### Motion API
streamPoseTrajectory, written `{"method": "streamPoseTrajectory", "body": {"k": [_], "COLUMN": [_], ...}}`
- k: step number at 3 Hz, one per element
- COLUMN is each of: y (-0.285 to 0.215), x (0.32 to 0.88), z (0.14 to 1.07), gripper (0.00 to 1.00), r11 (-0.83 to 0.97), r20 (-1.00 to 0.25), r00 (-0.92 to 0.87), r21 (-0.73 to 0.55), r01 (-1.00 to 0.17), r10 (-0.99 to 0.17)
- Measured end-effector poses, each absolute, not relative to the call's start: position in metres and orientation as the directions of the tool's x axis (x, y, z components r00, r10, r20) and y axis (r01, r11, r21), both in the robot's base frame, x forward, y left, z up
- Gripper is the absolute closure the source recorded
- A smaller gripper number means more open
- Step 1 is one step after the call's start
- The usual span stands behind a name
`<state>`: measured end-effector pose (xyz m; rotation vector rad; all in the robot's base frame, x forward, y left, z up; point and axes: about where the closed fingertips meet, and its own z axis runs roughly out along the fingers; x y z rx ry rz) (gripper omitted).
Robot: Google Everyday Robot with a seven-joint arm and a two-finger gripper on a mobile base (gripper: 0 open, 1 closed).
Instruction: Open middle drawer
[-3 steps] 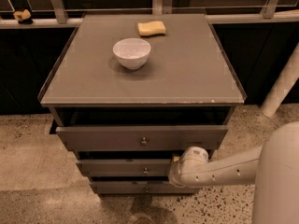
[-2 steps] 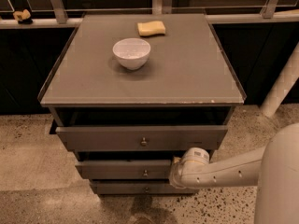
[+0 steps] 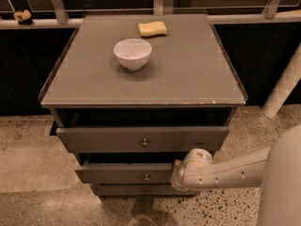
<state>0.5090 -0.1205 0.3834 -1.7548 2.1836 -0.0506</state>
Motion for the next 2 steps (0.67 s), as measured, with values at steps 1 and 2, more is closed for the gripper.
{"method": "streamPoseTrajectory", "body": {"k": [1,2], "y": [-0.1205,-0.1206], "x": [0.5089,0.5090], "z": [0.3896,0.3960], "gripper": [1.00,1.00], "r11": [0.237,0.237], "r20": [-0.238,-0.238], "r00": [-0.181,-0.181], "r21": [-0.236,-0.236], "r01": [-0.942,-0.942], "r10": [-0.954,-0.954]}}
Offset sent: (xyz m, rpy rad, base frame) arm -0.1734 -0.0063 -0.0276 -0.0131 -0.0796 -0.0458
